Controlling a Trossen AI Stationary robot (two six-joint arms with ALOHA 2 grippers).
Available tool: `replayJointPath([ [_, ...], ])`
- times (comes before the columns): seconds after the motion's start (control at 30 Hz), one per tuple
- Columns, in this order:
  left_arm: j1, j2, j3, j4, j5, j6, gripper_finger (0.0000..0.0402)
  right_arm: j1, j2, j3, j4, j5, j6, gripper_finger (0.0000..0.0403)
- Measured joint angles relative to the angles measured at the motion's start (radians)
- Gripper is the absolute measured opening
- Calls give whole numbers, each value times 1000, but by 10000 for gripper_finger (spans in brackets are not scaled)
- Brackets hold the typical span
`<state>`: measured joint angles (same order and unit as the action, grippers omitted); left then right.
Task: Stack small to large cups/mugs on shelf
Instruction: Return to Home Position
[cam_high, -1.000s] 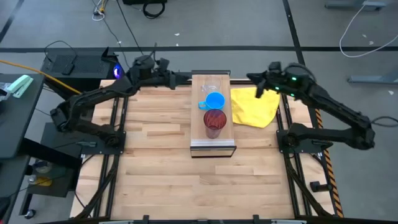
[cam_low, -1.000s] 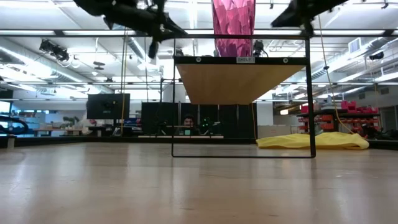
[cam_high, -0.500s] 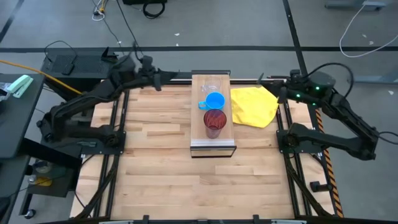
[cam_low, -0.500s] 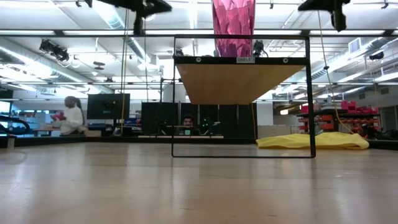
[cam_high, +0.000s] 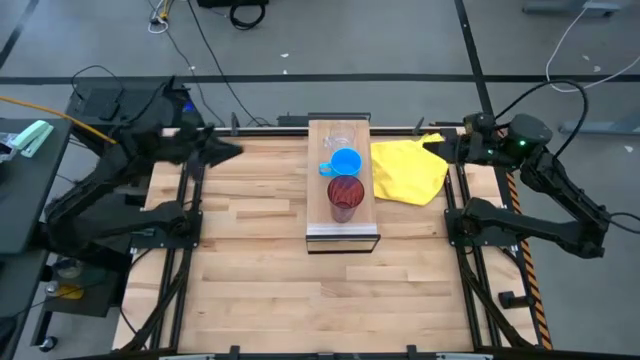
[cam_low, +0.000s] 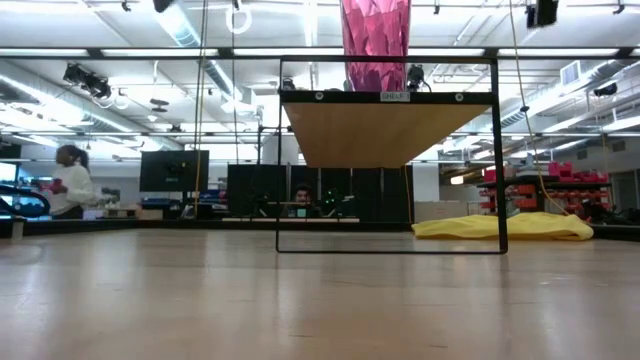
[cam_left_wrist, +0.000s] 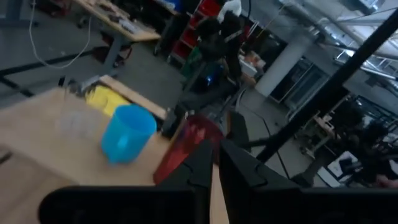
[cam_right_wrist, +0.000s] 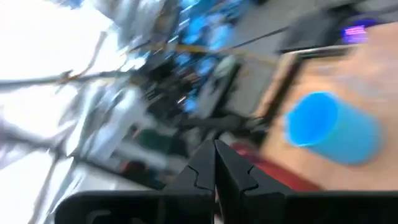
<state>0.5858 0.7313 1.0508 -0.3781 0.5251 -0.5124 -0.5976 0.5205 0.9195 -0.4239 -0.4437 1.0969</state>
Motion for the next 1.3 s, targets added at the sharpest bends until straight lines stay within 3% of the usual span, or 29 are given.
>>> replayJointPath([
  [0.1,0,-107,-1,-100,0,1,38,56,-6,0,129,-75,-53,7],
  [0.3,0,-310,0,-103,-2,-32,38,221,-15,1,602,-97,-211,7],
  [0.4,0,-379,0,-108,-5,-61,34,293,-20,1,743,-136,-296,7],
  [0.6,0,-472,0,-103,-8,-105,30,346,-71,1,778,-90,-226,7],
  [0.83,0,-531,-1,-36,-40,-83,40,346,-178,0,998,-124,-253,7],
  [1.3,0,-598,-10,-80,-86,-52,30,344,-496,-96,989,-119,-316,7],
])
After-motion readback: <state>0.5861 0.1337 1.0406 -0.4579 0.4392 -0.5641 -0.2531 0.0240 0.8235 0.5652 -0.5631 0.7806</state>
